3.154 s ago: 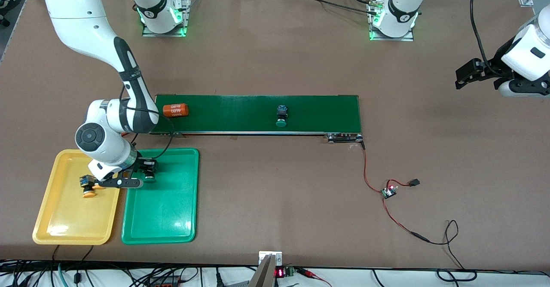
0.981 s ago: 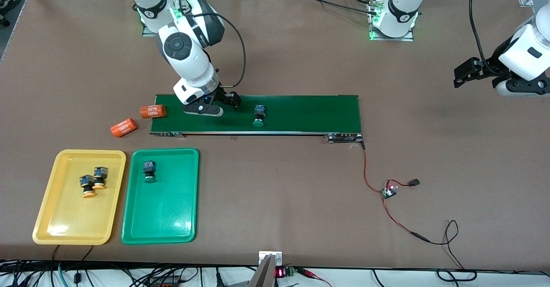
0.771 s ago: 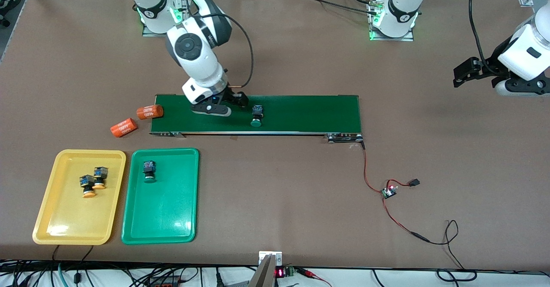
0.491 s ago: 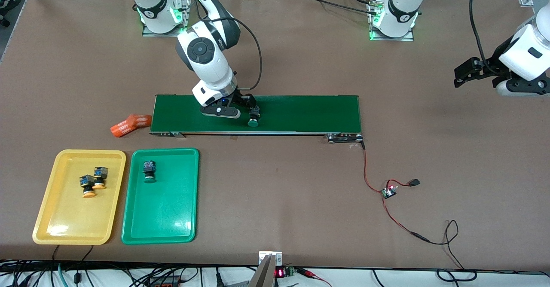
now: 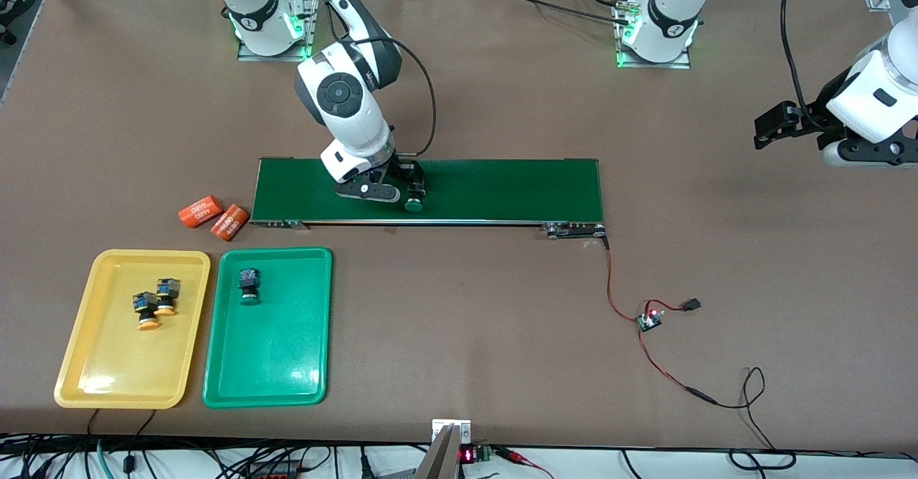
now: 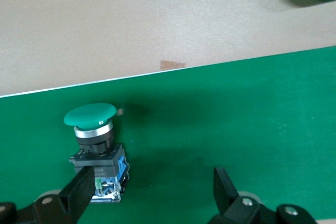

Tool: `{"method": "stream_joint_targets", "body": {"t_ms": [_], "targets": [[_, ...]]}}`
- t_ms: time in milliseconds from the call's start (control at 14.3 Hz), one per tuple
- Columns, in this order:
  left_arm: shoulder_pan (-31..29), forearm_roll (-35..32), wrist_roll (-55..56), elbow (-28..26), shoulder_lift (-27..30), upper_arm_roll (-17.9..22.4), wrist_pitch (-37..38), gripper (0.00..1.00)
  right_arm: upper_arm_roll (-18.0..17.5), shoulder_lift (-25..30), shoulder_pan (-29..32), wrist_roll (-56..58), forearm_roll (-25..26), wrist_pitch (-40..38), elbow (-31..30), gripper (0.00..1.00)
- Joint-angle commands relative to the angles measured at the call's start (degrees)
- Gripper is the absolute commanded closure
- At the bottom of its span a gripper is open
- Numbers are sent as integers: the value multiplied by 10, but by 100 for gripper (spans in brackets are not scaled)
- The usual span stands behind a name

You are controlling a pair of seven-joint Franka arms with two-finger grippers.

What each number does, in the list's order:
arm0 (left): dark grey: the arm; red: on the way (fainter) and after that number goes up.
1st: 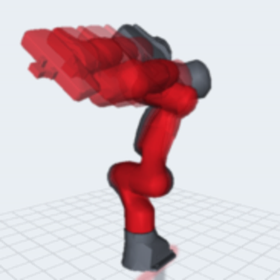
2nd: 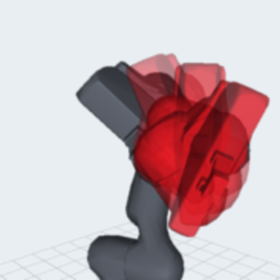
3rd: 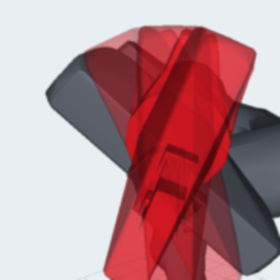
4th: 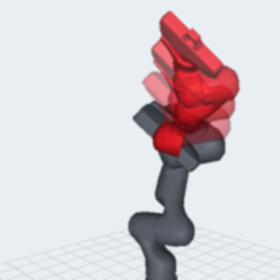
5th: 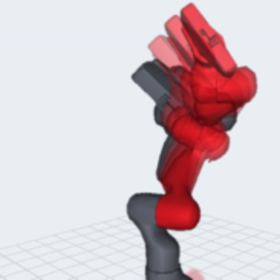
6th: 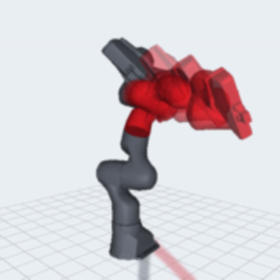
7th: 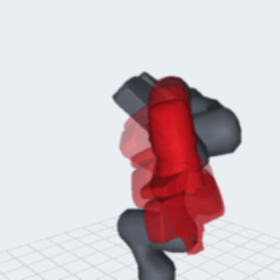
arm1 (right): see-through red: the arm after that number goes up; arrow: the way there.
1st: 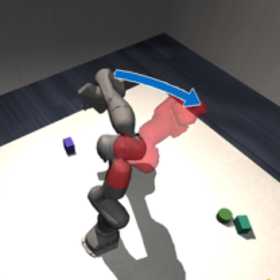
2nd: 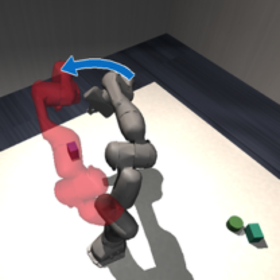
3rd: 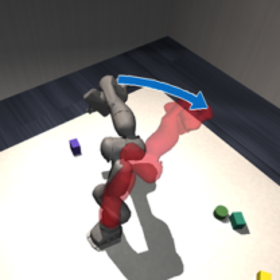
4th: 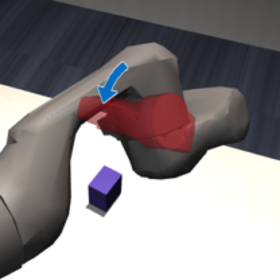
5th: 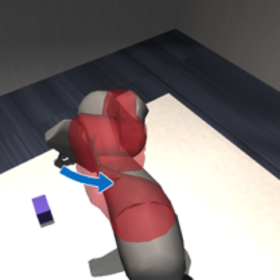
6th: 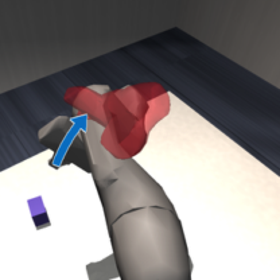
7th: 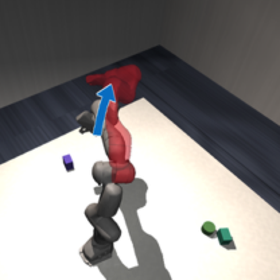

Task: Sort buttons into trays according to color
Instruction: 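Grasp the second green button with the right gripper and lift it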

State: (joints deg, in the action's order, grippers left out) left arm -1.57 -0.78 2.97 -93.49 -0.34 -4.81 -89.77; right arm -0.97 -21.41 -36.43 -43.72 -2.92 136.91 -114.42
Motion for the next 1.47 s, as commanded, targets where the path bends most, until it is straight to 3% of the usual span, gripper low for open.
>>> {"method": "stream_joint_targets", "body": {"t_ms": [0, 631, 701, 841, 981, 1121, 1402], "targets": [[4, -5, -2, 1, 1, -4, -14, 0, 9, -21, -19, -45, 27, -49, 54, 0], [6, -12, -10, -1, -8, -17, -20, 0, 8, -56, -29, -50, 43, -50, 59, 0], [6, -12, -10, 1, -5, -22, -18, 0, 8, -58, -29, -48, 43, -49, 58, 5], [5, -12, -6, 2, 9, -34, -7, 0, 8, -59, -29, -46, 43, -50, 58, 28], [1, -16, -3, 2, 18, -35, 10, 0, 9, -57, -28, -42, 43, -51, 60, 68], [-4, -15, -10, 1, 13, -26, 13, 0, 18, -49, -25, -37, 43, -55, 60, 92], [-7, -16, -10, 4, -1, -32, 7, 0, 38, -36, -22, -4, 42, -108, 91, 97]]}}
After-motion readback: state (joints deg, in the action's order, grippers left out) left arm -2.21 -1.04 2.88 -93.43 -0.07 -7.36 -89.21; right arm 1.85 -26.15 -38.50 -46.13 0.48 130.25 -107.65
